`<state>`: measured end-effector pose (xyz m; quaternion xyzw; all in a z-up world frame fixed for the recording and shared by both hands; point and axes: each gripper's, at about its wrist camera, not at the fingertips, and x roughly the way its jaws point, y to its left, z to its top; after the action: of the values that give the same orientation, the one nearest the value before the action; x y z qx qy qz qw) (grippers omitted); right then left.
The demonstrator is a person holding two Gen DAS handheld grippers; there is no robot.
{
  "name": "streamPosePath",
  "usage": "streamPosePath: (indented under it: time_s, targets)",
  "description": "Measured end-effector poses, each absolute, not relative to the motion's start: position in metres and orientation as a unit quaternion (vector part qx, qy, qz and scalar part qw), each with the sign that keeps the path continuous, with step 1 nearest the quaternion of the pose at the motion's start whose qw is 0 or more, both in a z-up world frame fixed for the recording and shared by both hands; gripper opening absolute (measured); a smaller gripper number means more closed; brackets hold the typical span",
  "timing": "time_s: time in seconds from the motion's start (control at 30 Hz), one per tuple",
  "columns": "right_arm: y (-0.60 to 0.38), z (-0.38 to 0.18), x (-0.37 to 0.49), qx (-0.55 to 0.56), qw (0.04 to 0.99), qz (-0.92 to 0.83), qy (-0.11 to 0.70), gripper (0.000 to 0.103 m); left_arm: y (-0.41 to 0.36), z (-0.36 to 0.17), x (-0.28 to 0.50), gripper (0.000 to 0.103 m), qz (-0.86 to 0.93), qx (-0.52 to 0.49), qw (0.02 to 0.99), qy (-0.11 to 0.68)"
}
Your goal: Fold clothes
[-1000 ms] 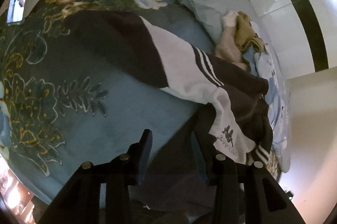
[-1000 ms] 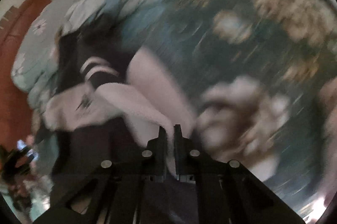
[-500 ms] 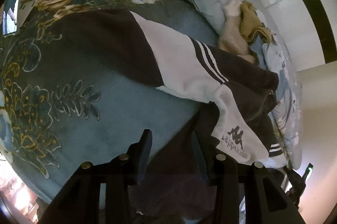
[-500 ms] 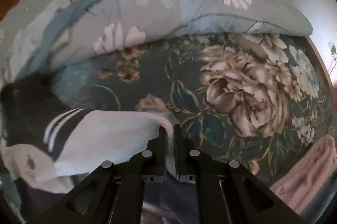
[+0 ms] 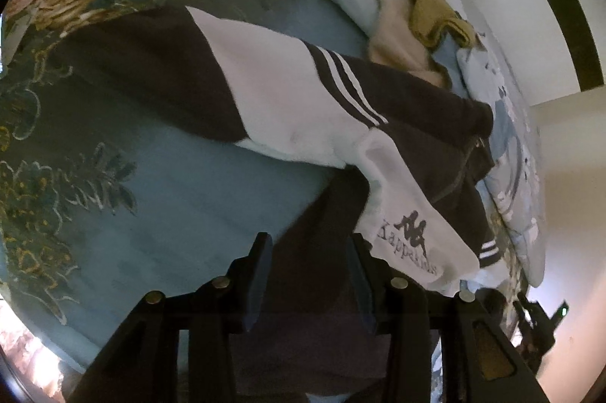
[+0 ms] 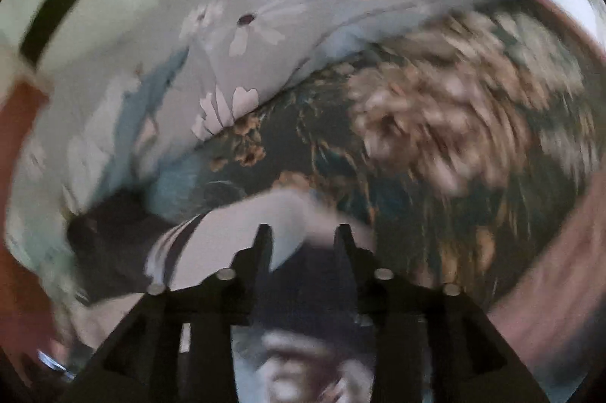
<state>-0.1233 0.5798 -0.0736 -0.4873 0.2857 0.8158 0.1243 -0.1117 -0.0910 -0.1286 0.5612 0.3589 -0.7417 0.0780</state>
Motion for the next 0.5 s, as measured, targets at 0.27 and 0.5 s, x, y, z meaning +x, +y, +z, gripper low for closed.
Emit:
streamPosePath:
  time_s: [0.27,0.5]
  targets:
    - [0.543,-0.148,-0.056,-0.526,0.125,0.745,0.391,0.042,-0.082,-0.135,-0.11,0.049,-0.732,0.573,0.064,0.363]
    - [0.561,-0.171,-0.071,-0.47,0.203,0.725,0.461,0.051,-0.097,-0.132,-0.102,0.054,-0.734,0.564,0.082,0.368]
